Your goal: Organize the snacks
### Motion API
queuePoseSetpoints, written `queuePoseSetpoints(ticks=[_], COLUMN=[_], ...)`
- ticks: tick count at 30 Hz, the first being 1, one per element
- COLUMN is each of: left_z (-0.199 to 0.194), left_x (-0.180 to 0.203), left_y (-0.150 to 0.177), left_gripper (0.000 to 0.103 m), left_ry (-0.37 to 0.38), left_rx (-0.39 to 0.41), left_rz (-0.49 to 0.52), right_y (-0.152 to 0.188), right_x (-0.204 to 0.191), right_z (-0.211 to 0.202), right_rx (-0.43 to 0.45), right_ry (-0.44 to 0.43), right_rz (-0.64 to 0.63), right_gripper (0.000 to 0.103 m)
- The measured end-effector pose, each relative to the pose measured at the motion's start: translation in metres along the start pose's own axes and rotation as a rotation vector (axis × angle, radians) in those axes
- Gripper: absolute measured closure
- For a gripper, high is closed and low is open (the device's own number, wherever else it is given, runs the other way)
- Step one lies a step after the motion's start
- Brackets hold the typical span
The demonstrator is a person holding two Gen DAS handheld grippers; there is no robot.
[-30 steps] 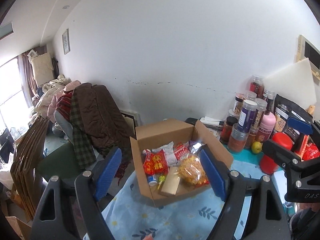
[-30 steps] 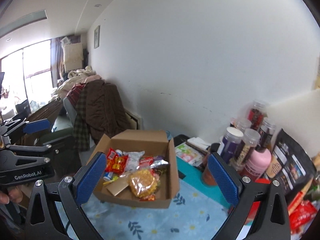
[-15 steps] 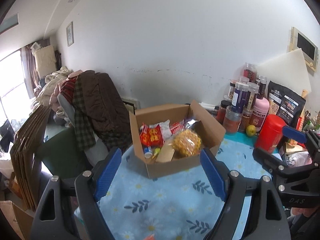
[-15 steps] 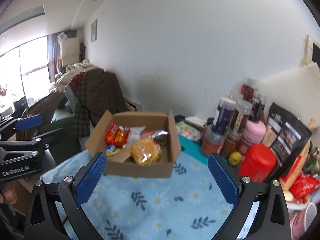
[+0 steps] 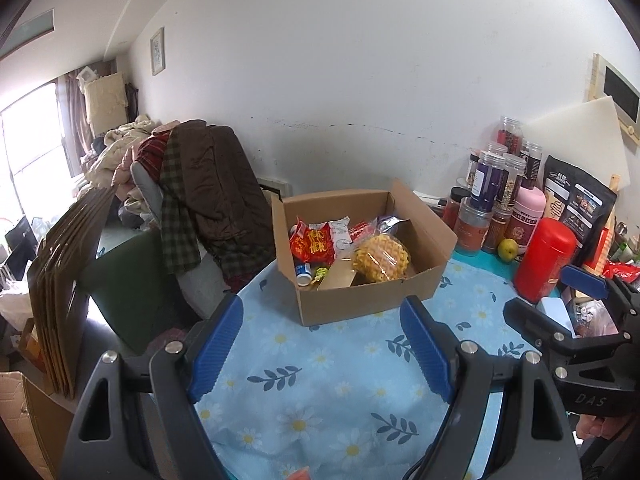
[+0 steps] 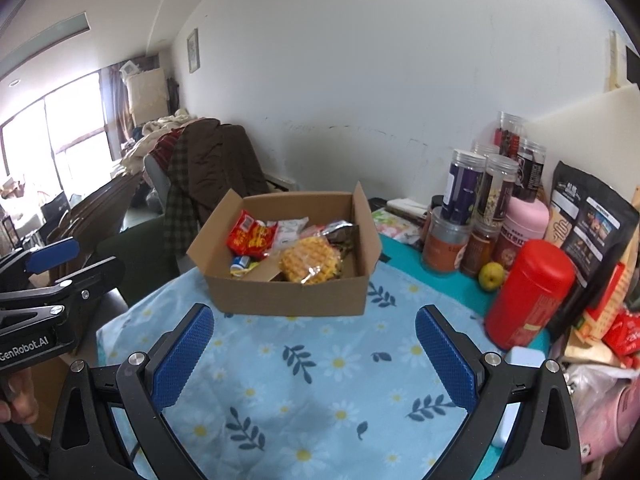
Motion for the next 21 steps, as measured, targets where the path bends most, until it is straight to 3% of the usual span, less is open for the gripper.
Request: queuePoseSetpoints(ticks=[21], left_z=[0.0], left_x=[-0.002], left_y=[0.007], left_gripper=[0.022], left_ry=[-0.003], left_rx=[-0.029], left_rz=[-0.02], right_y=[0.002], right_x=[0.0], right_z=[-0.015], right_rx=[0.023], right_ry=[-0.01], right_rz=[-0.031], right_gripper=[0.0])
Point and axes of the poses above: each gripper's, at about its wrist camera, not at the fingertips, and z roughly the way its jaws point, x to its right, y to its underside, the point moved 4 cm from there along z, roughly the way its jaws point, and after that the axes turned 5 degrees about y, right-handed, at the moved point
